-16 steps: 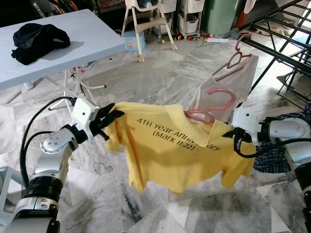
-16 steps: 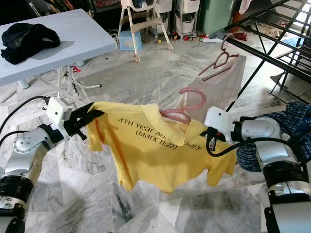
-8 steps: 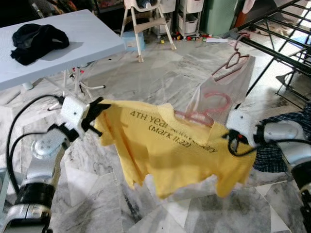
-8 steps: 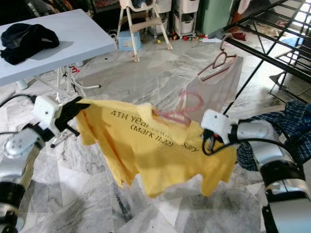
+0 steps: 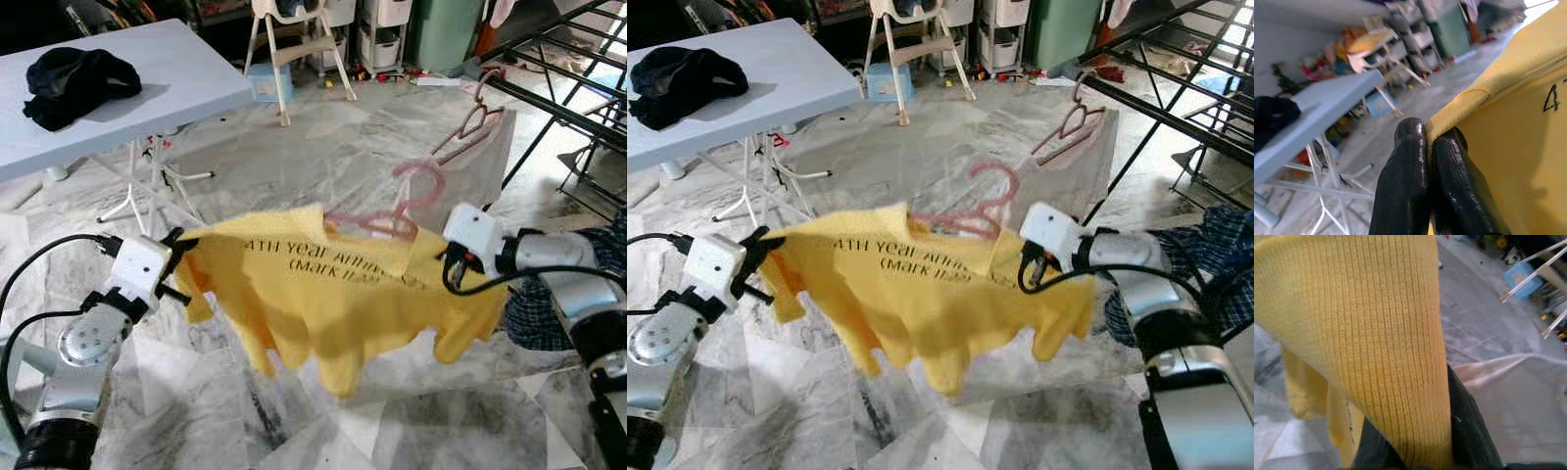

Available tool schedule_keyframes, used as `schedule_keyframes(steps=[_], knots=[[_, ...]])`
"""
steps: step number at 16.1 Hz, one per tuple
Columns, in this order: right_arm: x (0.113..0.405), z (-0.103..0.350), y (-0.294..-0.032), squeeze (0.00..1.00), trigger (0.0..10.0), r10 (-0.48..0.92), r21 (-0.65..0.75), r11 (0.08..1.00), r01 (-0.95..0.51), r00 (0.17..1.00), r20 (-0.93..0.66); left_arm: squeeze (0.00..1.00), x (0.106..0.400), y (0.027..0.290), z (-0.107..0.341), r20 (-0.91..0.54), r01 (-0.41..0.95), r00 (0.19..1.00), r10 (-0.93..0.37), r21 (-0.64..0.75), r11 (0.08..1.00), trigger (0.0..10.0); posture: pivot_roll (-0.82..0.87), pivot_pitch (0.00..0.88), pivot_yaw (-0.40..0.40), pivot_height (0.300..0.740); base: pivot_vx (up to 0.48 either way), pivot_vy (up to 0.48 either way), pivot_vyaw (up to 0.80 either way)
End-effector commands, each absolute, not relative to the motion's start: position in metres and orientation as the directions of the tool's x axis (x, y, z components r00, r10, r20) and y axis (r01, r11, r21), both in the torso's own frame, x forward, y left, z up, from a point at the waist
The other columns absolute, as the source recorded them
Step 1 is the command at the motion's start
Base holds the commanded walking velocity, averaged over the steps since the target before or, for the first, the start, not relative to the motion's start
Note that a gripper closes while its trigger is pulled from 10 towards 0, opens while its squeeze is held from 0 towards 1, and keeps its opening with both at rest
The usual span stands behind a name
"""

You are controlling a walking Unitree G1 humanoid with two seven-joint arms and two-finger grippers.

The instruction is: Hang hanger

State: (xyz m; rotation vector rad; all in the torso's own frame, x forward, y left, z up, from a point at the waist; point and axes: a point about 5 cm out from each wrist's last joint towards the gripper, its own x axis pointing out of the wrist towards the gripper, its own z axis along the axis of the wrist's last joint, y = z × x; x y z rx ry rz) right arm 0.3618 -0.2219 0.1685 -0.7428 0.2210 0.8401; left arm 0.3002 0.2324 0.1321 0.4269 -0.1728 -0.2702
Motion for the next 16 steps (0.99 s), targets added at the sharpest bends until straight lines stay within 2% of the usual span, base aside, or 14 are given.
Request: schedule_keyframes(steps=[1, 4, 9, 11, 12, 13, 14, 16], knots=[[0.359, 0.171, -0.254, 0.00, 0.0, 0.492, -0.502, 0.544, -0.672, 0.740, -0.458, 0.00, 0.293, 0.264, 0.133, 0.134, 0.042, 0.985, -0.105, 0.404, 0.914, 0.0, -0.11, 0.057, 0.045, 0.740, 0.000, 0.000, 0.00], [0.364, 0.173, -0.248, 0.00, 0.0, 0.483, -0.510, 0.570, -0.644, 0.765, -0.426, 0.00, 0.295, 0.239, 0.124, 0.135, -0.003, 0.989, -0.053, 0.388, 0.922, 0.0, -0.10, 0.056, 0.047, 0.740, 0.000, 0.000, 0.00], [0.370, 0.181, -0.243, 0.00, 0.0, 0.476, -0.529, 0.589, -0.611, 0.791, -0.384, 0.00, 0.296, 0.194, 0.106, 0.089, 0.050, 0.993, -0.074, 0.249, 0.967, 0.0, -0.11, 0.053, 0.051, 0.740, 0.000, 0.000, 0.00], [0.371, 0.183, -0.239, 0.00, 0.0, 0.497, -0.535, 0.575, -0.619, 0.784, -0.372, 0.00, 0.299, 0.188, 0.113, 0.120, 0.078, 0.987, -0.103, 0.198, 0.977, 0.0, -0.11, 0.052, 0.052, 0.740, 0.000, 0.000, 0.00], [0.371, 0.184, -0.238, 0.00, 0.0, 0.508, -0.535, 0.573, -0.622, 0.781, -0.363, 0.85, 0.300, 0.186, 0.114, 0.123, 0.096, 0.985, -0.118, 0.176, 0.980, 4.2, -0.11, 0.052, 0.052, 0.740, 0.000, 0.000, 0.00], [0.371, 0.185, -0.235, 0.00, 0.0, 0.520, -0.535, 0.567, -0.627, 0.776, -0.358, 1.00, 0.304, 0.187, 0.119, 0.143, 0.086, 0.983, -0.111, 0.172, 0.981, 9.5, -0.11, 0.050, 0.054, 0.740, 0.000, 0.000, 0.00], [0.371, 0.185, -0.230, 0.00, 0.0, 0.543, -0.538, 0.553, -0.636, 0.765, -0.346, 1.00, 0.307, 0.188, 0.124, 0.156, 0.072, 0.983, -0.097, 0.159, 0.985, 10.0, -0.11, 0.048, 0.056, 0.740, 0.000, 0.000, 0.00], [0.370, 0.185, -0.229, 0.00, 0.0, 0.557, -0.539, 0.543, -0.644, 0.757, -0.343, 1.00, 0.311, 0.190, 0.128, 0.153, 0.076, 0.983, -0.099, 0.153, 0.985, 10.0, -0.11, 0.046, 0.058, 0.740, 0.000, 0.000, 0.00]])
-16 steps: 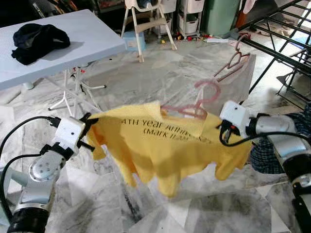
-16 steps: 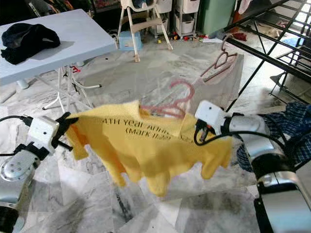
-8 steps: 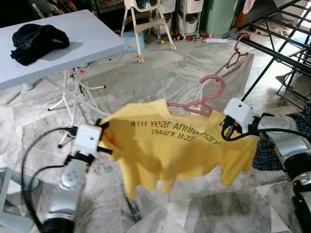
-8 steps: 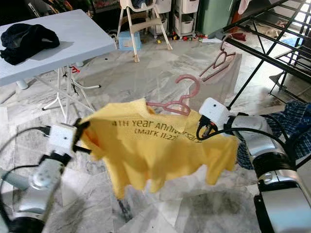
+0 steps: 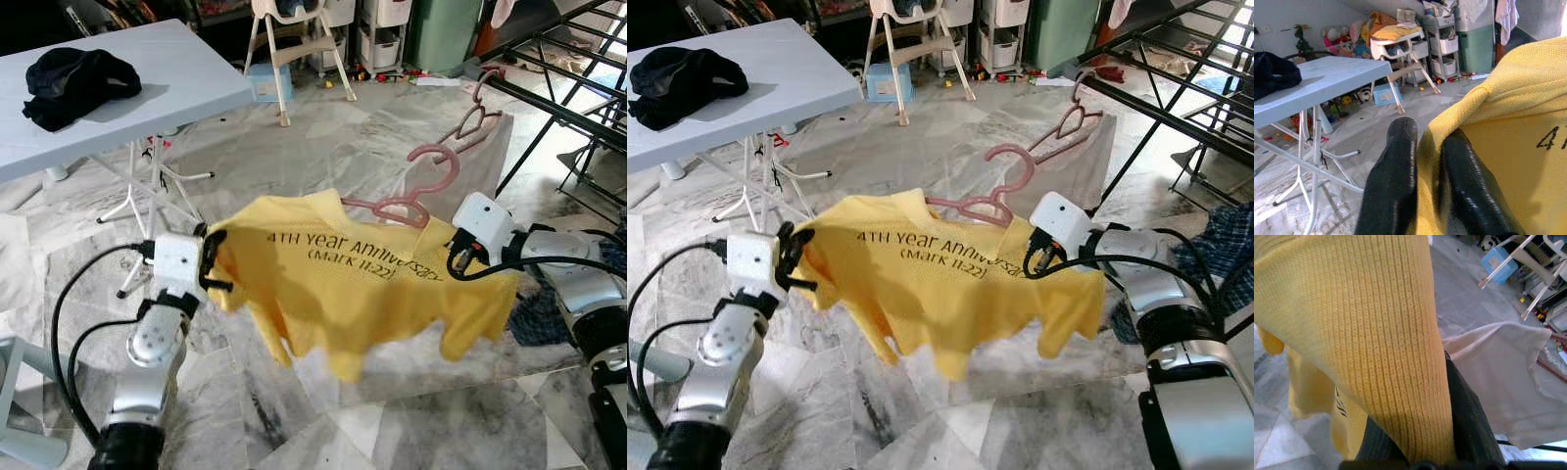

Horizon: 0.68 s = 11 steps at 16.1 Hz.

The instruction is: Hang hanger

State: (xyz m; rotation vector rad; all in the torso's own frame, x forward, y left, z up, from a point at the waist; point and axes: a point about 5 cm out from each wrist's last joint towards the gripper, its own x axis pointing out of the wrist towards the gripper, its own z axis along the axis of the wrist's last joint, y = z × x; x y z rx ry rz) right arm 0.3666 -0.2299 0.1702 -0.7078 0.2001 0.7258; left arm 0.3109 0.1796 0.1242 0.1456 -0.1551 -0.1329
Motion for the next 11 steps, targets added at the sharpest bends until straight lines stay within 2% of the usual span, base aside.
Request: schedule_keyframes(steps=[1, 3, 6, 8, 10, 11], knots=[[0.370, 0.185, -0.229, 0.00, 0.0, 0.557, -0.550, 0.535, -0.642, 0.757, -0.342, 1.00, 0.312, 0.187, 0.132, 0.147, 0.140, 0.976, -0.158, 0.131, 0.982, 10.0, -0.11, 0.046, 0.058, 0.740, 0.000, 0.000, 0.00], [0.369, 0.186, -0.229, 0.00, 0.0, 0.559, -0.558, 0.529, -0.639, 0.757, -0.338, 1.00, 0.310, 0.186, 0.133, 0.061, 0.370, 0.921, -0.384, 0.160, 0.915, 10.0, -0.12, 0.045, 0.055, 0.740, 0.000, 0.000, 0.00], [0.372, 0.190, -0.230, 0.00, 0.0, 0.542, -0.575, 0.552, -0.603, 0.784, -0.302, 1.00, 0.310, 0.196, 0.136, -0.034, 0.480, 0.875, -0.483, 0.189, 0.856, 10.0, -0.11, 0.045, 0.056, 0.740, 0.000, 0.000, 0.00], [0.373, 0.190, -0.227, 0.00, 0.0, 0.549, -0.579, 0.554, -0.598, 0.785, -0.287, 1.00, 0.306, 0.194, 0.145, -0.095, 0.621, 0.782, -0.616, 0.191, 0.760, 10.0, -0.11, 0.046, 0.053, 0.740, 0.000, 0.000, 0.00], [0.371, 0.189, -0.224, 0.00, 0.0, 0.570, -0.582, 0.525, -0.621, 0.764, -0.301, 1.00, 0.301, 0.188, 0.151, -0.113, 0.704, 0.708, -0.697, 0.192, 0.683, 10.0, -0.11, 0.046, 0.051, 0.740, 0.000, 0.000, 0.00], [0.369, 0.189, -0.222, 0.00, 0.0, 0.596, -0.585, 0.501, -0.637, 0.745, -0.301, 1.00, 0.304, 0.188, 0.156, -0.085, 0.686, 0.724, -0.684, 0.192, 0.702, 10.0, -0.12, 0.045, 0.050, 0.740, 0.000, 0.000, 0.00]])
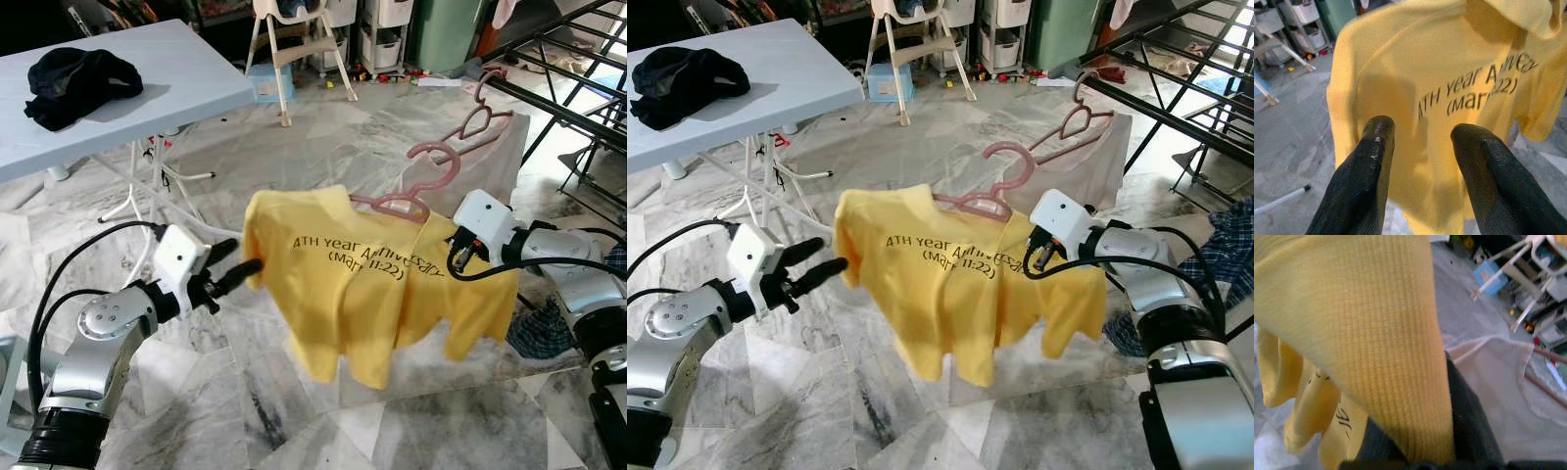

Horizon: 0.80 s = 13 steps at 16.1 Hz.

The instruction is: Hang hanger

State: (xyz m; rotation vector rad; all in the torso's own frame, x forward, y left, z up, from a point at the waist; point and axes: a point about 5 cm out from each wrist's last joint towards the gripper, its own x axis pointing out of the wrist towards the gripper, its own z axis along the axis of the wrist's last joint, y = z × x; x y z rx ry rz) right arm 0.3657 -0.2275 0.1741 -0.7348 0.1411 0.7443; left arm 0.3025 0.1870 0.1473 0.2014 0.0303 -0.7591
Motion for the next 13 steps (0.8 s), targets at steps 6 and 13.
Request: schedule_keyframes(steps=[6, 13], knots=[[0.352, 0.173, -0.217, 0.00, 0.0, 0.689, -0.593, 0.315, -0.740, 0.609, -0.394, 1.00, 0.322, 0.191, 0.189, -0.006, 0.647, 0.745, -0.667, 0.250, 0.720, 10.0, -0.12, 0.045, 0.051, 0.740, 0.000, 0.000, 0.00], [0.347, 0.171, -0.216, 0.00, 0.0, 0.718, -0.584, 0.266, -0.767, 0.562, -0.410, 1.00, 0.313, 0.194, 0.189, -0.010, 0.755, 0.652, -0.758, 0.094, 0.649, 10.0, -0.12, 0.047, 0.057, 0.740, 0.000, 0.000, 0.00]])
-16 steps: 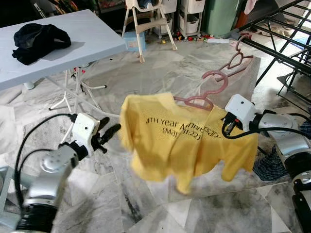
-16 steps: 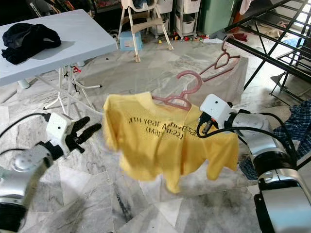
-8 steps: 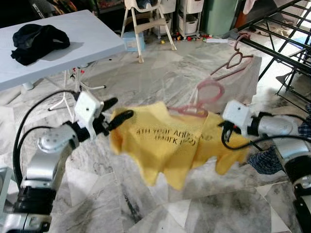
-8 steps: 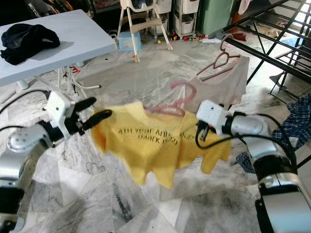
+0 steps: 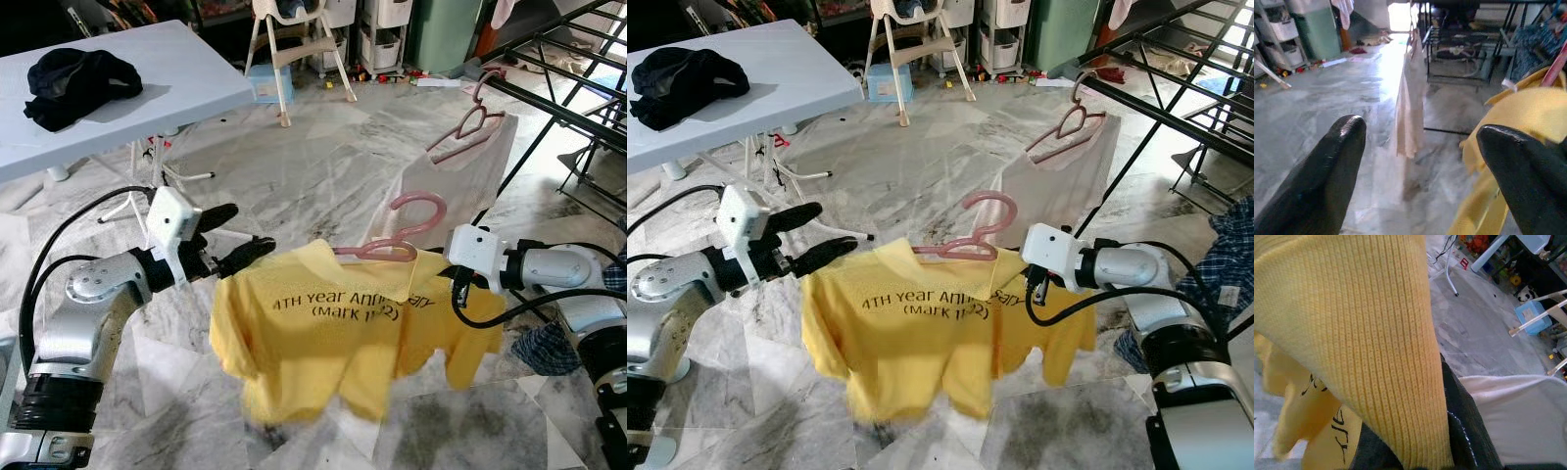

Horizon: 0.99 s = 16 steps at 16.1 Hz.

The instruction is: Hang hanger

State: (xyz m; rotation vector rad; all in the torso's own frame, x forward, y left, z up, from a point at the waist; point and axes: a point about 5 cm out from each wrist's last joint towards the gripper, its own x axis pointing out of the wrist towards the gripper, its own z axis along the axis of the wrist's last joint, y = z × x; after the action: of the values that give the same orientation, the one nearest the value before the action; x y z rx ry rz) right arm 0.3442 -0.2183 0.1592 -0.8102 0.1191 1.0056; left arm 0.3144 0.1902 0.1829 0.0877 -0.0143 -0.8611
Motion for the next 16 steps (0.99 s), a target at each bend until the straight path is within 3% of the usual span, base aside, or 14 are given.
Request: schedule_keyframes(steps=[1, 4, 5, 6, 8, 10, 11, 12, 13, 16], knots=[[0.347, 0.171, -0.215, 0.00, 0.0, 0.719, -0.588, 0.257, -0.767, 0.558, -0.414, 1.00, 0.314, 0.194, 0.192, 0.002, 0.757, 0.651, -0.759, 0.079, 0.649, 10.0, -0.12, 0.047, 0.054, 0.740, 0.000, 0.000, 0.00], [0.346, 0.169, -0.213, 0.00, 0.0, 0.726, -0.584, 0.251, -0.772, 0.549, -0.414, 1.00, 0.302, 0.186, 0.187, -0.046, 0.836, 0.548, -0.835, 0.043, 0.547, 10.0, -0.12, 0.051, 0.052, 0.740, 0.000, 0.000, 0.00], [0.346, 0.169, -0.212, 0.00, 0.0, 0.730, -0.583, 0.249, -0.773, 0.546, -0.412, 0.87, 0.300, 0.185, 0.181, -0.085, 0.848, 0.530, -0.844, 0.055, 0.527, 10.0, -0.12, 0.052, 0.053, 0.740, 0.000, 0.000, 0.00], [0.346, 0.169, -0.211, 0.00, 0.0, 0.733, -0.583, 0.247, -0.774, 0.543, -0.410, 0.00, 0.297, 0.184, 0.177, -0.114, 0.861, 0.508, -0.854, 0.061, 0.505, 10.0, -0.12, 0.052, 0.053, 0.740, 0.000, 0.000, 0.00], [0.347, 0.170, -0.207, 0.00, 0.0, 0.741, -0.584, 0.242, -0.775, 0.536, -0.404, 0.00, 0.296, 0.180, 0.174, -0.123, 0.869, 0.496, -0.860, 0.065, 0.491, 10.0, -0.12, 0.054, 0.052, 0.740, 0.000, 0.000, 0.00], [0.347, 0.171, -0.201, 0.00, 0.0, 0.756, -0.583, 0.231, -0.779, 0.520, -0.397, 0.00, 0.305, 0.178, 0.175, -0.093, 0.839, 0.543, -0.834, 0.080, 0.538, 9.7, -0.12, 0.054, 0.052, 0.740, 0.000, 0.000, 0.00], [0.347, 0.171, -0.200, 0.00, 0.0, 0.759, -0.583, 0.228, -0.780, 0.517, -0.395, 0.00, 0.306, 0.178, 0.174, -0.091, 0.836, 0.549, -0.831, 0.078, 0.543, 7.4, -0.12, 0.054, 0.052, 0.740, 0.000, 0.000, 0.00], [0.347, 0.171, -0.198, 0.00, 0.0, 0.764, -0.583, 0.223, -0.781, 0.512, -0.393, 0.00, 0.307, 0.178, 0.171, -0.093, 0.833, 0.554, -0.828, 0.075, 0.549, 5.8, -0.12, 0.055, 0.052, 0.740, 0.000, 0.000, 0.00], [0.347, 0.172, -0.198, 0.00, 0.0, 0.767, -0.584, 0.224, -0.780, 0.511, -0.388, 0.00, 0.308, 0.180, 0.169, -0.092, 0.827, 0.563, -0.822, 0.071, 0.558, 0.0, -0.13, 0.058, 0.055, 0.740, 0.000, 0.000, 0.00], [0.346, 0.172, -0.199, 0.00, 0.0, 0.767, -0.583, 0.223, -0.781, 0.510, -0.389, 0.00, 0.308, 0.180, 0.169, -0.089, 0.826, 0.564, -0.821, 0.070, 0.560, 0.0, -0.12, 0.058, 0.056, 0.740, 0.000, 0.000, 0.00]])
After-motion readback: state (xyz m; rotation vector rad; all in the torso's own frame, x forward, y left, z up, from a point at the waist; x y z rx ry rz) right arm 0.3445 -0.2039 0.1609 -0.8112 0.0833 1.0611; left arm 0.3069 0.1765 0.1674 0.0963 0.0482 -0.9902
